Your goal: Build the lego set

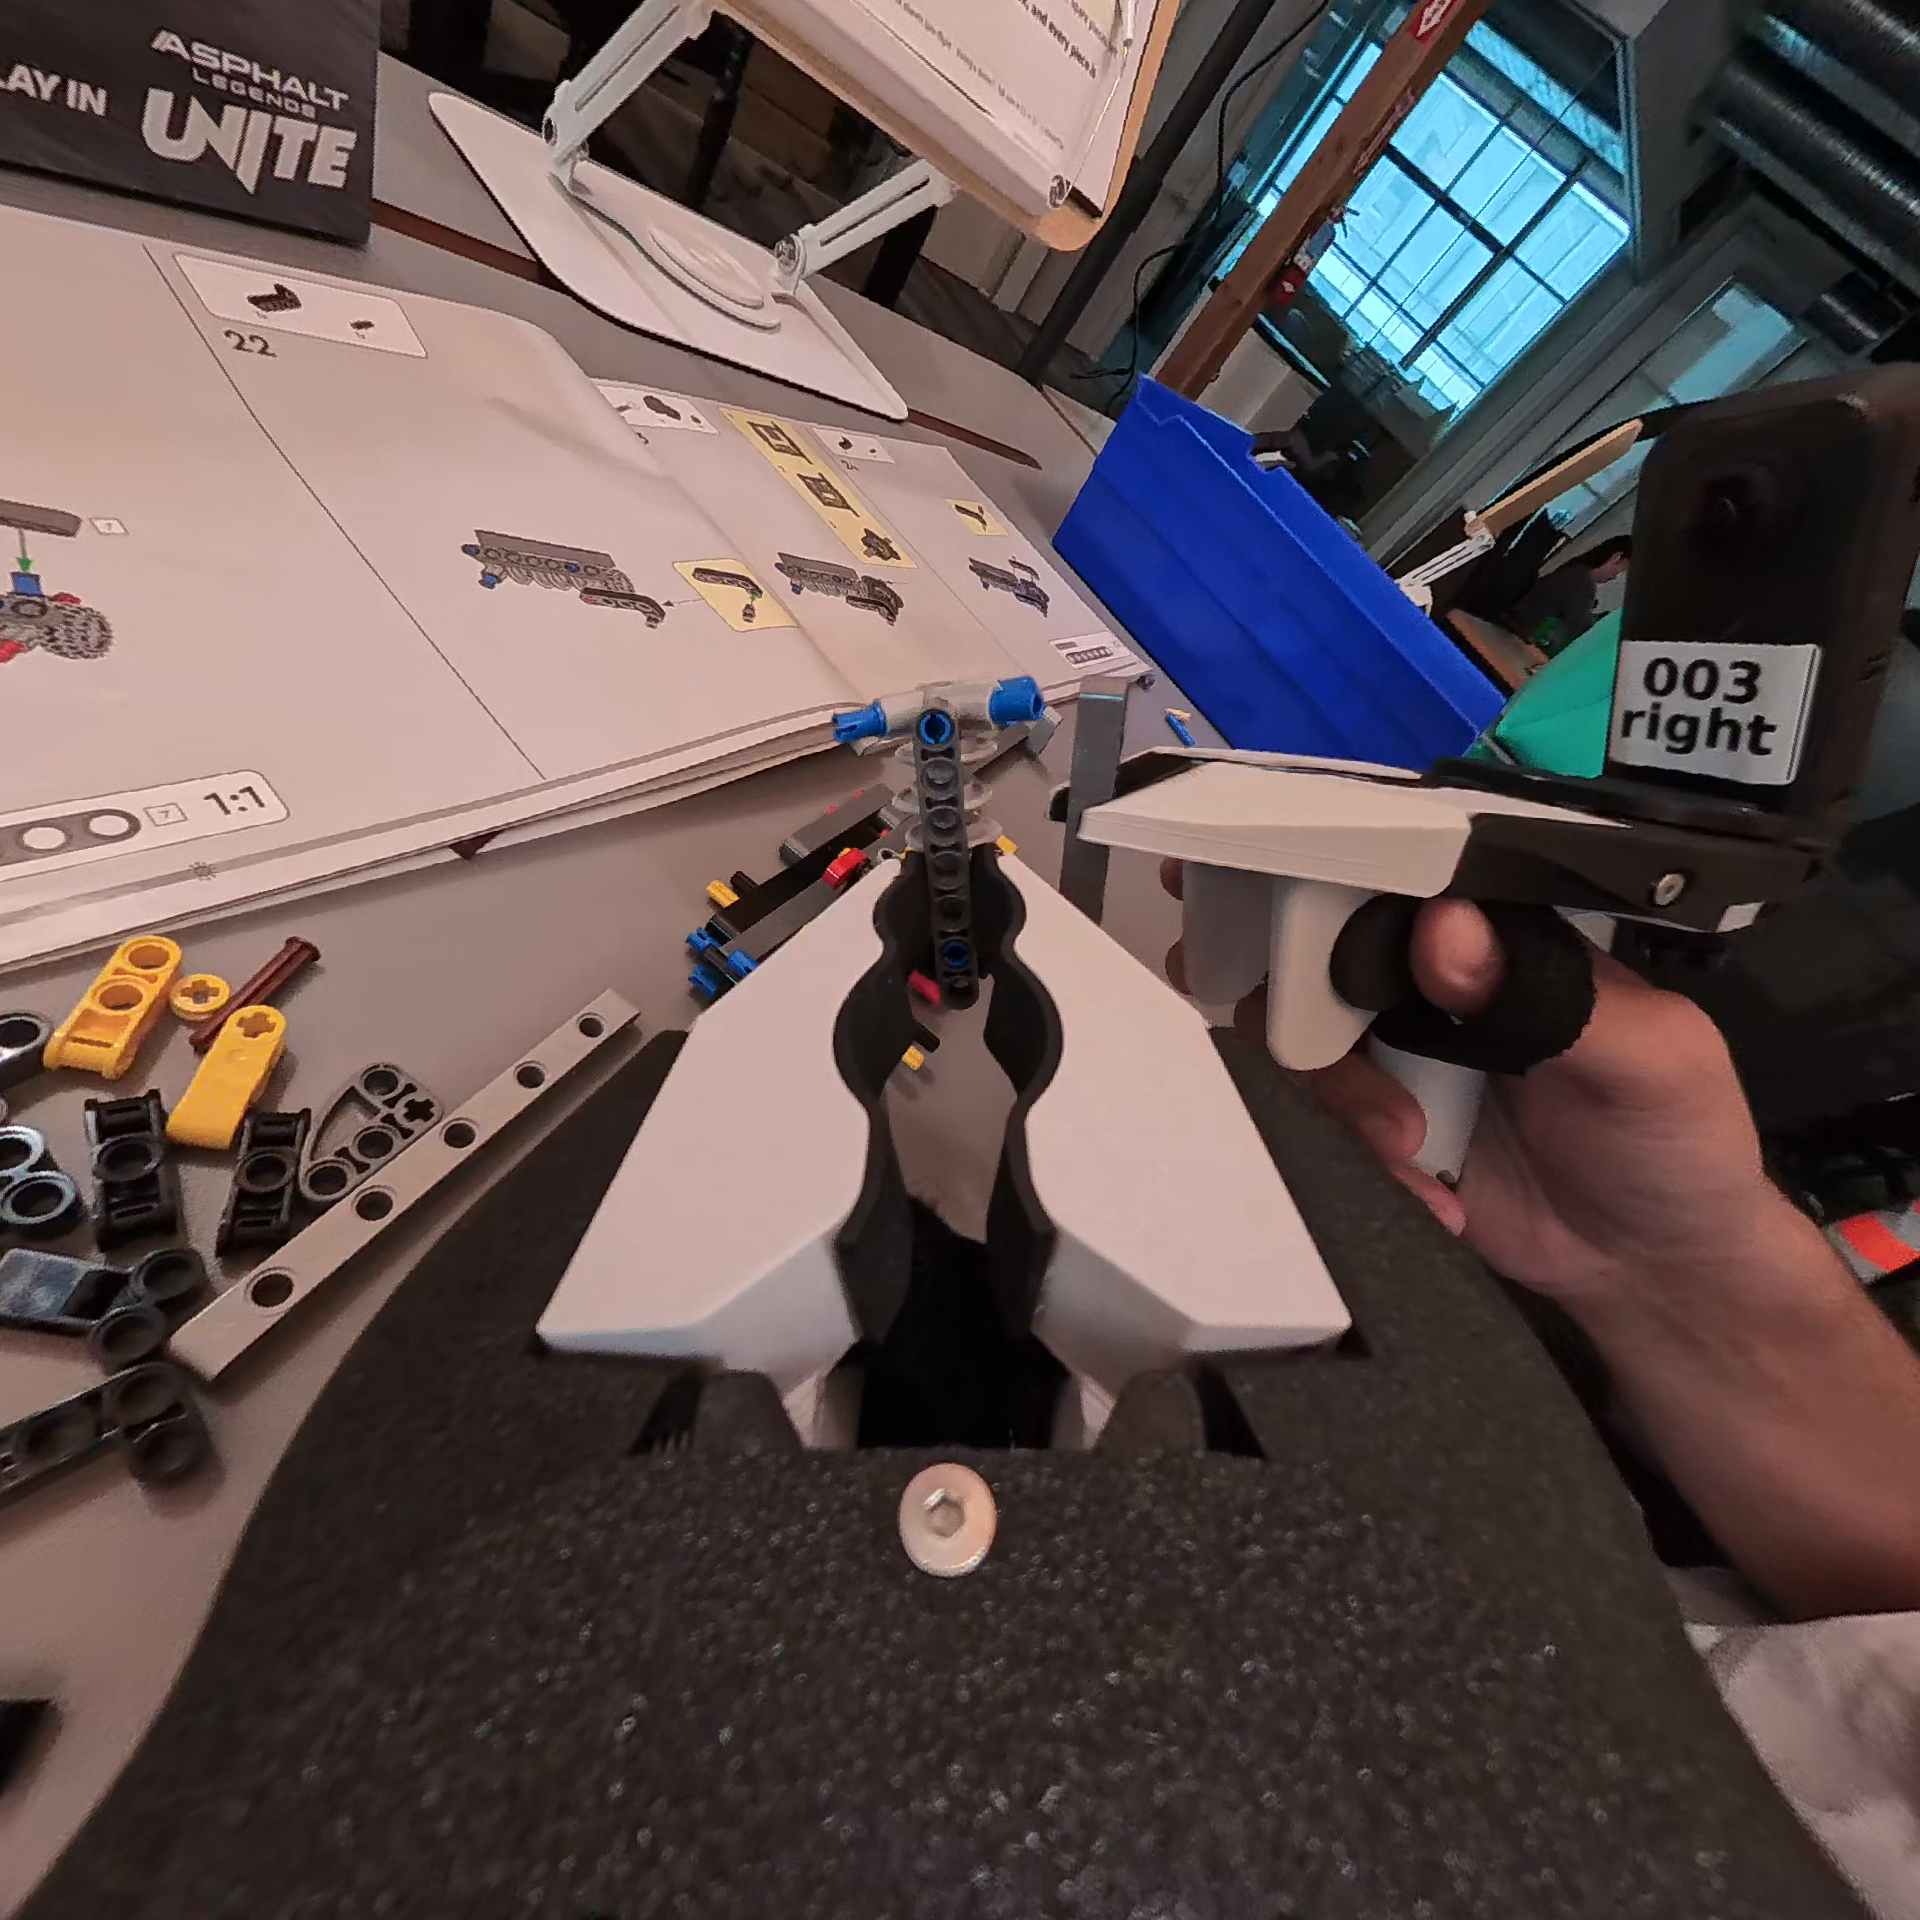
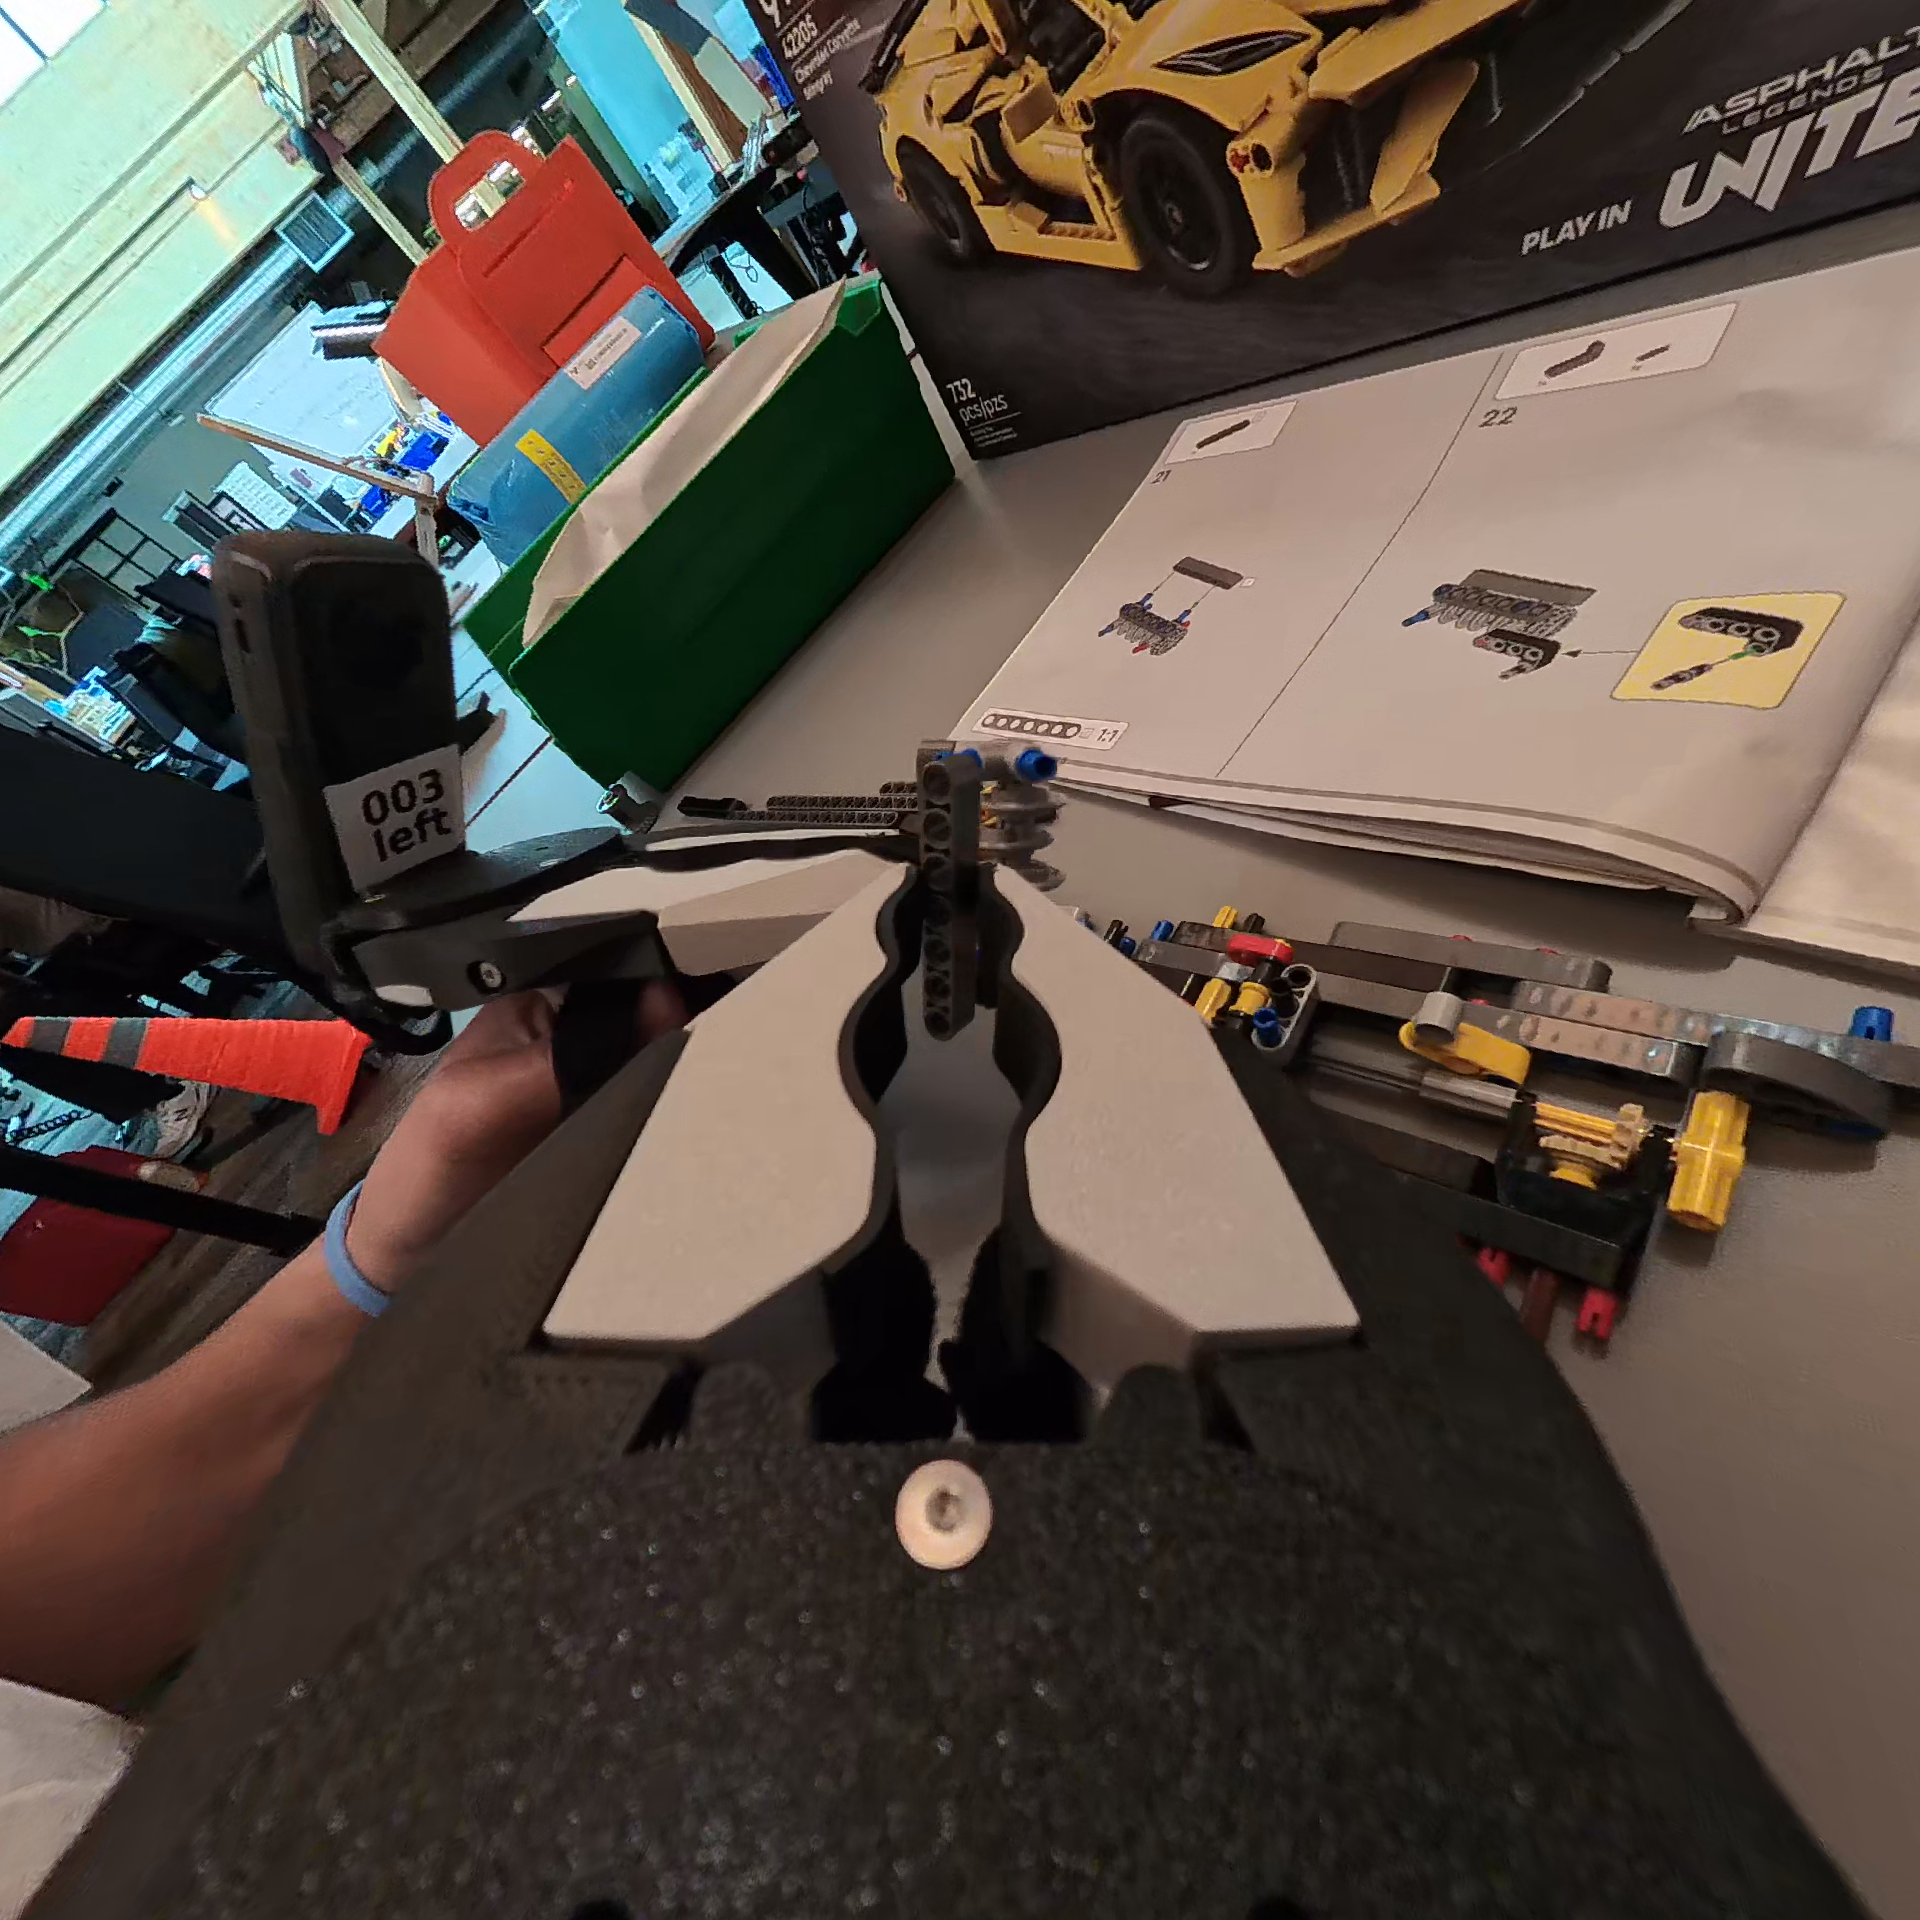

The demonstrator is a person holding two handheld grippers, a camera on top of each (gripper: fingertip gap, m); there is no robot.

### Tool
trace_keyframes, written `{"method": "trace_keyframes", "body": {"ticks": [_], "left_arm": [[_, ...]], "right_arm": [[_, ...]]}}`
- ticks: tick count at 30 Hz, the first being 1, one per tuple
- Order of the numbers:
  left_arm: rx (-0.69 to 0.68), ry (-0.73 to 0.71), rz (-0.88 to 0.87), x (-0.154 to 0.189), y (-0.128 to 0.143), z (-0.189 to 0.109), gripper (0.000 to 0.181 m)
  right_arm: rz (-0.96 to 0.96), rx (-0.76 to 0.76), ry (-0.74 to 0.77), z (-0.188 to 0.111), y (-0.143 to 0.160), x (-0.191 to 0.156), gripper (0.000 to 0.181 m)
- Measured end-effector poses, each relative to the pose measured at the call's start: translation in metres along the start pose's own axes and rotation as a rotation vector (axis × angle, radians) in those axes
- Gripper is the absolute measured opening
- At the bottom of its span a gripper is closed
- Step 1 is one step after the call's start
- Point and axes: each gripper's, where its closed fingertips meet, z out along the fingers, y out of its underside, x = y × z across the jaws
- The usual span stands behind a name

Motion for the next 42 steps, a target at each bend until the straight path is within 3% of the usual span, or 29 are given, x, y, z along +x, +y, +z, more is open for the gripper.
{"method": "trace_keyframes", "body": {"ticks": [24, 42], "left_arm": [[0.015, -0.041, 0.073, 0.001, -0.002, -0.001, 0.007], [0.017, -0.171, 0.282, 0.003, -0.003, -0.002, 0.007]], "right_arm": [[-0.009, 0.041, -0.001, -0.009, -0.004, 0.006, 0.01], [-0.067, 0.045, 0.003, 0.001, -0.001, -0.007, 0.01]]}}
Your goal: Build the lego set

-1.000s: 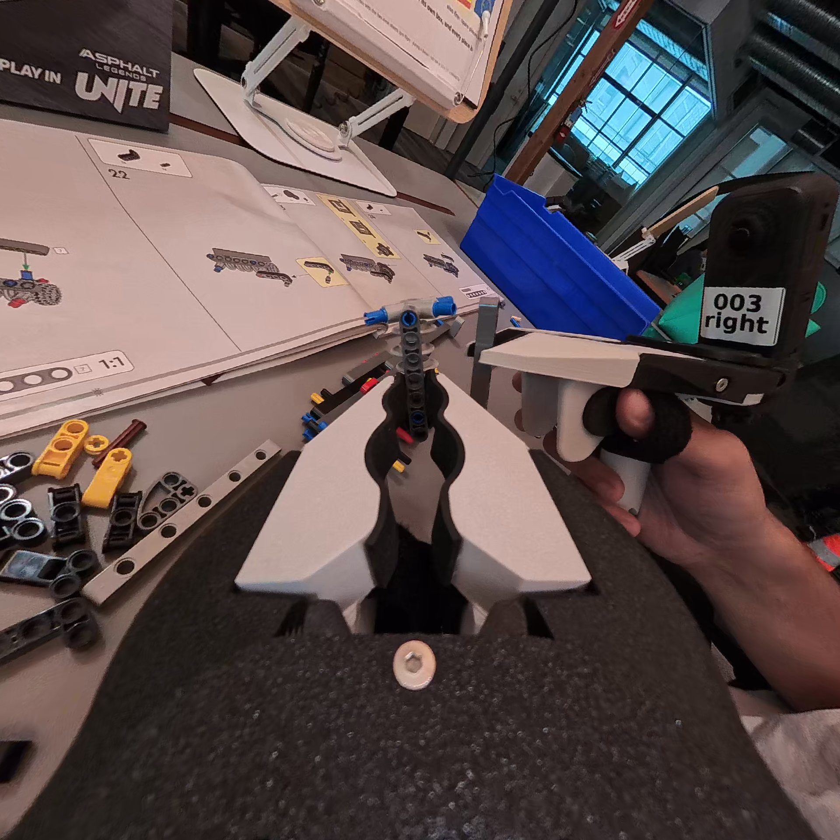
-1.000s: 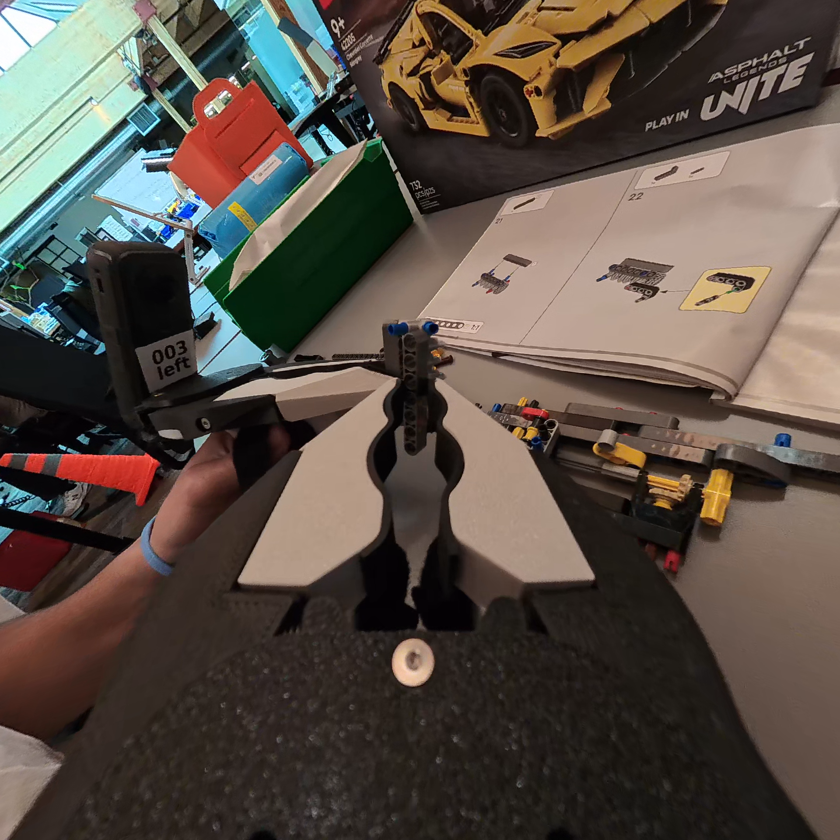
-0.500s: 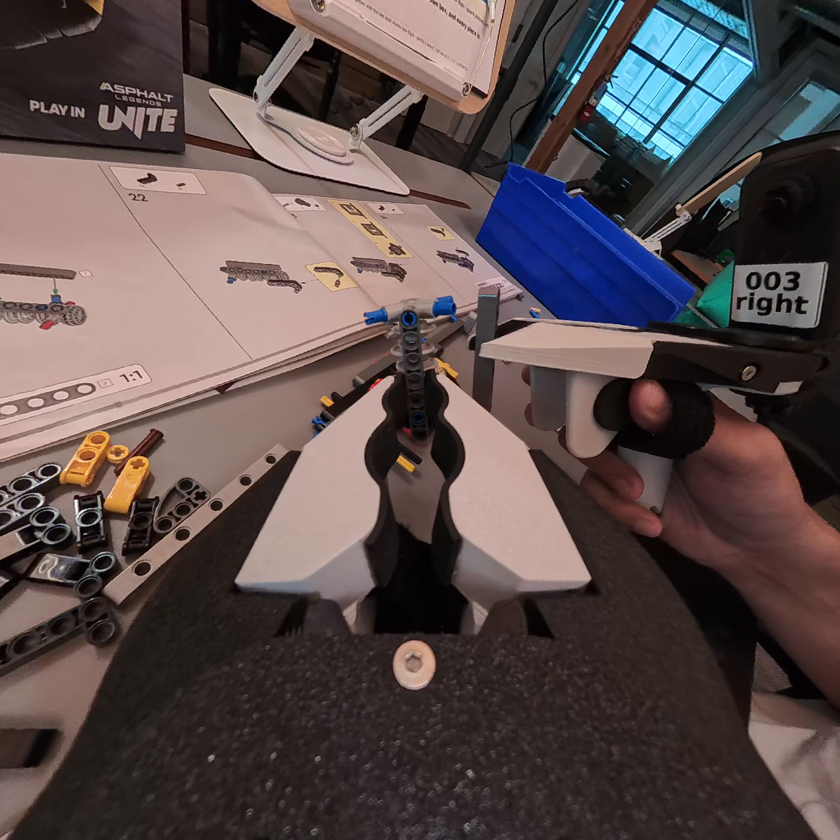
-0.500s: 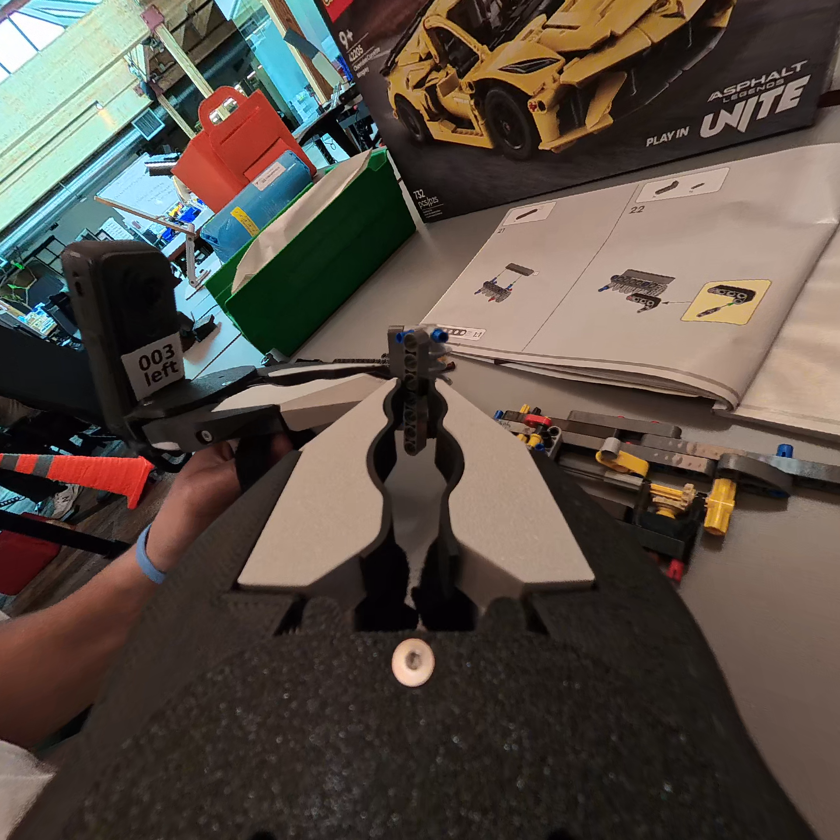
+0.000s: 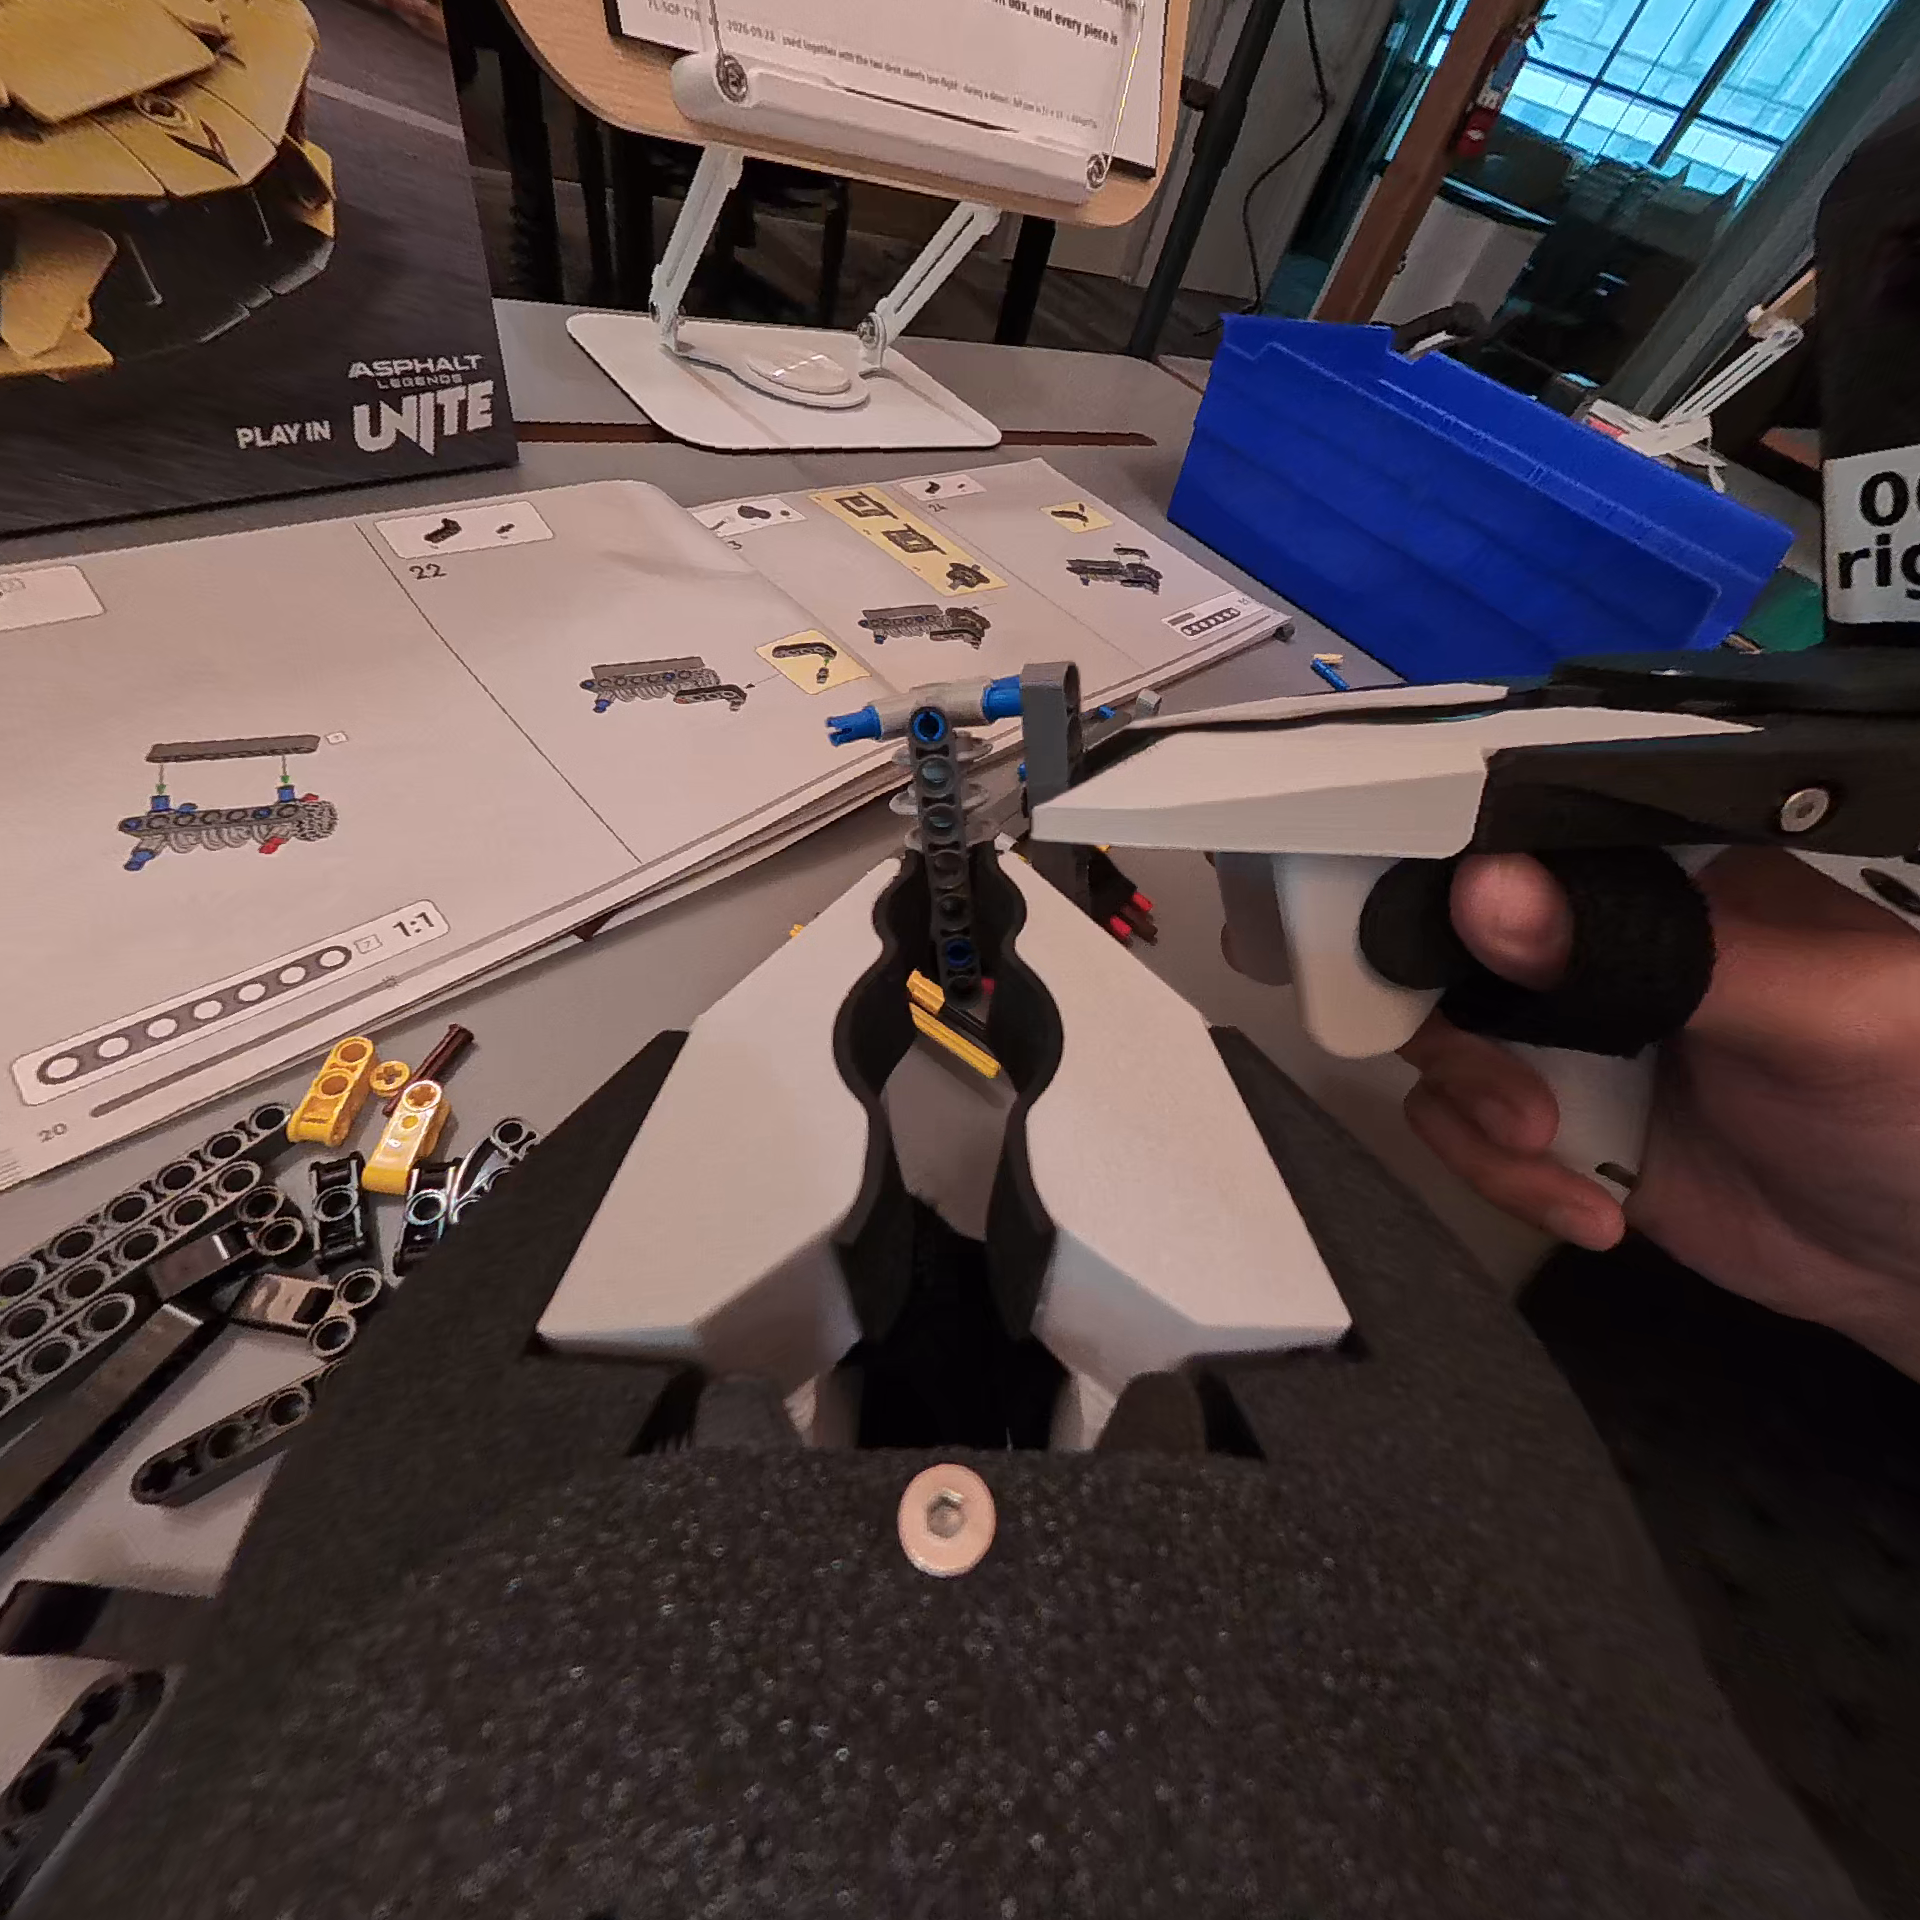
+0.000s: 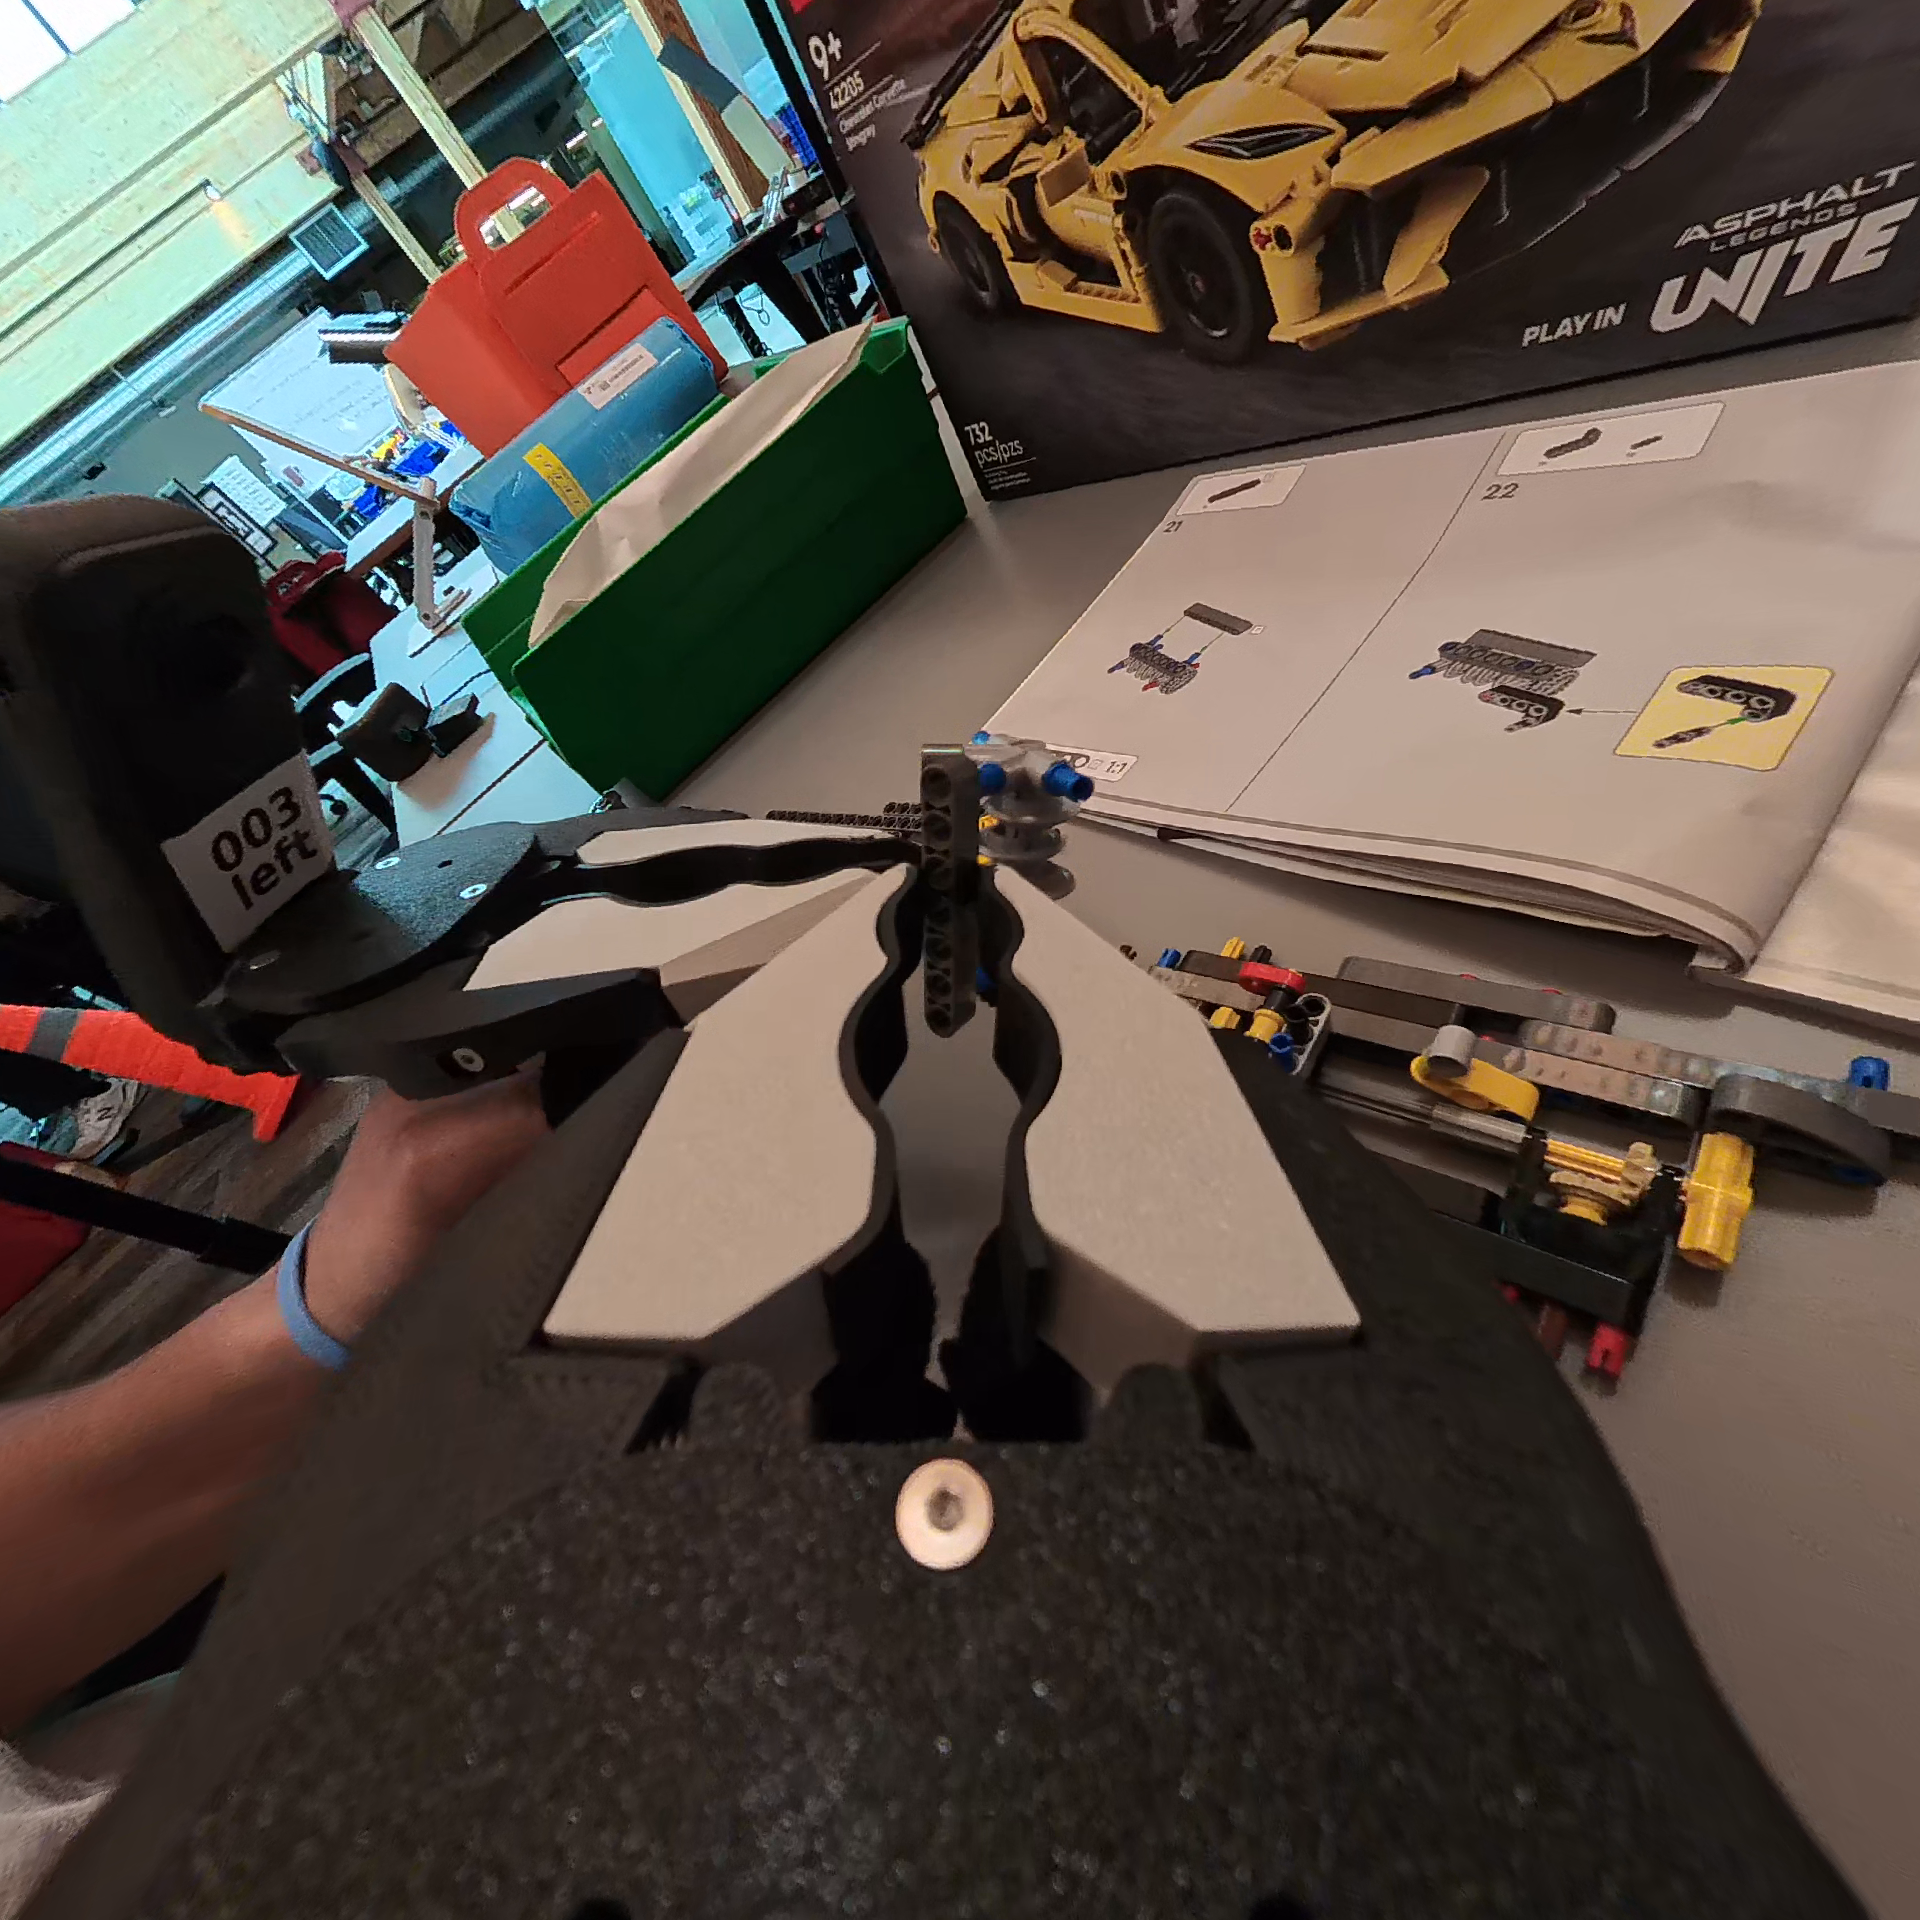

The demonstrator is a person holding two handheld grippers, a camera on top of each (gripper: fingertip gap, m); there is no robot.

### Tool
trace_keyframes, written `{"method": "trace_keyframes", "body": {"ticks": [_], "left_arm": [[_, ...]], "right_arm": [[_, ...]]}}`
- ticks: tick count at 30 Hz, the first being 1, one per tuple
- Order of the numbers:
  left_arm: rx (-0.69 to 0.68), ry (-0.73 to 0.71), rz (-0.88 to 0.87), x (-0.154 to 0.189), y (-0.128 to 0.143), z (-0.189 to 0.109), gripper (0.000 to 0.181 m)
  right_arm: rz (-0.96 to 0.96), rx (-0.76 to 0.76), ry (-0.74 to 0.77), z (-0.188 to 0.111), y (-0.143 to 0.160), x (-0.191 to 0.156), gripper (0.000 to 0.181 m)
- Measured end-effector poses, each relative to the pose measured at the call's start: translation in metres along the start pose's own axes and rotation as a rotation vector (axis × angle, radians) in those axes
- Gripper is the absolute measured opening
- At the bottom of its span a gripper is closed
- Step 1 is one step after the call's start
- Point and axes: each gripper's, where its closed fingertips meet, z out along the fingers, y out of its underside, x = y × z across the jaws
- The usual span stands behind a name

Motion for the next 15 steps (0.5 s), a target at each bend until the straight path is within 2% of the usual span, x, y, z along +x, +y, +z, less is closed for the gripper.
{"method": "trace_keyframes", "body": {"ticks": [10, 15], "left_arm": [[-0.004, -0.011, 0.026, 0.001, 0.0002, -0.0003, 0.007], [-0.009, -0.058, 0.092, 0.0005, -0.0001, -0.0008, 0.007]], "right_arm": [[0.037, -0.016, -0.014, -0.0023, 0.004, 0.0018, 0.01], [0.051, -0.016, -0.018, -0.0022, 0.0035, 0.0021, 0.01]]}}
